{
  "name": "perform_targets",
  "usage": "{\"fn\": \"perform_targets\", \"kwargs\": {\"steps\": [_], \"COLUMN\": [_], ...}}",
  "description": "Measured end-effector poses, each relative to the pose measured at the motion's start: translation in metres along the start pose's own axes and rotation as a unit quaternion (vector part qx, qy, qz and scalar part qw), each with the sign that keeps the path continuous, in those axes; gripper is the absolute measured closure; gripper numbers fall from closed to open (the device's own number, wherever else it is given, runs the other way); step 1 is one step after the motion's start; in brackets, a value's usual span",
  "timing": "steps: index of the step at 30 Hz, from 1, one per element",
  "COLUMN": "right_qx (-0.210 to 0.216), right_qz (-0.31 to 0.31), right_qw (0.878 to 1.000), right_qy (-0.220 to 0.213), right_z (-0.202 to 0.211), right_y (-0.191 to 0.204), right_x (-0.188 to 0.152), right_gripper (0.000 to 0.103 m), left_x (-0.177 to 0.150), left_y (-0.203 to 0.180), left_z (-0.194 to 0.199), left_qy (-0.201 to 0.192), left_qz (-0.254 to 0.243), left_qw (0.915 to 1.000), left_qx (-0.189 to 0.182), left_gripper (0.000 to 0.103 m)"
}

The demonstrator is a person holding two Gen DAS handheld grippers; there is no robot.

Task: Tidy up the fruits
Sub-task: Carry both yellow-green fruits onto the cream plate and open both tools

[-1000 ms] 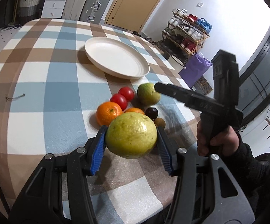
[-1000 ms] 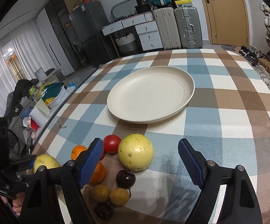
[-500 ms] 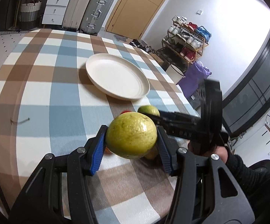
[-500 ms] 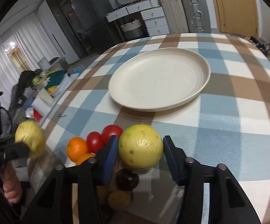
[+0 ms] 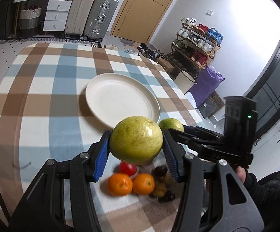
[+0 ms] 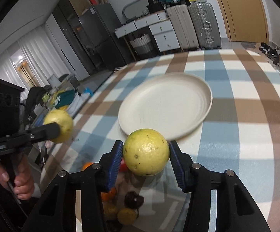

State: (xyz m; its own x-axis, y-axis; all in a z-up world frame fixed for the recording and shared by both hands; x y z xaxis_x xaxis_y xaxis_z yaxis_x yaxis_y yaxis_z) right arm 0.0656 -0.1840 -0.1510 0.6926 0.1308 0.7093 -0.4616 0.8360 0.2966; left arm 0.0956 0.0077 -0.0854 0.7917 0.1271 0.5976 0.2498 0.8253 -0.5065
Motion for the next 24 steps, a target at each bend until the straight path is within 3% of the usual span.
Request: {"fn": "perform_targets", "kwargs": {"steps": [15, 24], "right_qx": [0.009, 0.007], "right_qz": [0.006, 0.004], "right_qw": [1.000, 1.000], "right_qy": [-0.026, -0.018], "right_z": [-0.008, -0.037], "right_y": [-0.023, -0.044], "right_x": [0.065, 0.089], "right_gripper": [0.054, 0.054], "left_x": [0.077, 0.100], "left_y": [-0.003, 0.005], "left_z": [-0.076, -0.132], "left_qy": [0.012, 0.044], "left_qz": [-0.029, -0.047], "left_qw": [0.9979, 0.9949], "left_qx": [0.057, 0.078], "left_gripper": [0.054, 0.054]}}
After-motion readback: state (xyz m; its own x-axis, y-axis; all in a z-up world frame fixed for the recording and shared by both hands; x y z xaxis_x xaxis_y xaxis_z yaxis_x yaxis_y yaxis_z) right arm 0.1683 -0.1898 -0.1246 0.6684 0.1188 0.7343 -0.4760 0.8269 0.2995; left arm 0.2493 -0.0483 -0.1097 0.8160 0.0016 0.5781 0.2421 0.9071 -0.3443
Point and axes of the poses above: each gripper's, at about its wrist camera, not at the fingertips, and z roughly against the way its jaws point, y to its left, x to its top, the point moved 7 cm from there along -z, roughly the way its jaws point, and after that the axes turned 7 degrees about z, right-handed, at the moved point
